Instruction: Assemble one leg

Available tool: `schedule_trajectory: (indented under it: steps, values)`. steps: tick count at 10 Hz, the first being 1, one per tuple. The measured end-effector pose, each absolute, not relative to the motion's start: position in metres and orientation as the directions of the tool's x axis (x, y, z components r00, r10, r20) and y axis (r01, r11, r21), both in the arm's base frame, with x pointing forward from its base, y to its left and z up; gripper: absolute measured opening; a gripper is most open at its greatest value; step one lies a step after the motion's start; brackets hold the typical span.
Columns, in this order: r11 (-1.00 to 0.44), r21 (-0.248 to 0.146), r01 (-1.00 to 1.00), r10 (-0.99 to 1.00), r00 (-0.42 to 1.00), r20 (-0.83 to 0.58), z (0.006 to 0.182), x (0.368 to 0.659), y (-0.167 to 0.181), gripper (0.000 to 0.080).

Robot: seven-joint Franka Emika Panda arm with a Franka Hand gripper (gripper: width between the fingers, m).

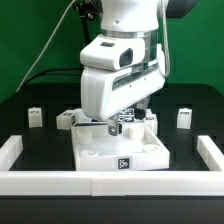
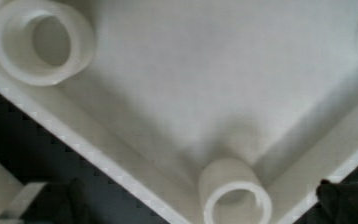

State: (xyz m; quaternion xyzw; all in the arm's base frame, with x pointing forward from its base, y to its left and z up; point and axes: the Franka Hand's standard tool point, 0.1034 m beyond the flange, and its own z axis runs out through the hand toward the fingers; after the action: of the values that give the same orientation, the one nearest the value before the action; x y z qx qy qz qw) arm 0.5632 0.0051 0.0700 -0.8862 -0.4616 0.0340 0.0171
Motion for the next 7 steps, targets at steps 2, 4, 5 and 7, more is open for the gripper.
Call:
schedule_trajectory:
  steps: [2, 4, 5, 7]
  values:
    - [-0.572, -0.062, 0.818, 0.82, 0.57, -0.044, 0.0701, 0.5633, 0.005, 0.065]
    - [-0.571, -0.062, 0.818, 0.821, 0.57, -0.045, 0.0698, 0.5629, 0.0049, 0.065]
    - [-0.571, -0.063, 0.818, 0.821, 0.57, -0.045, 0.0696, 0.5626, 0.0049, 0.065]
    - [-0.571, -0.063, 0.818, 0.821, 0.57, -0.046, 0.0694, 0.5623, 0.0049, 0.065]
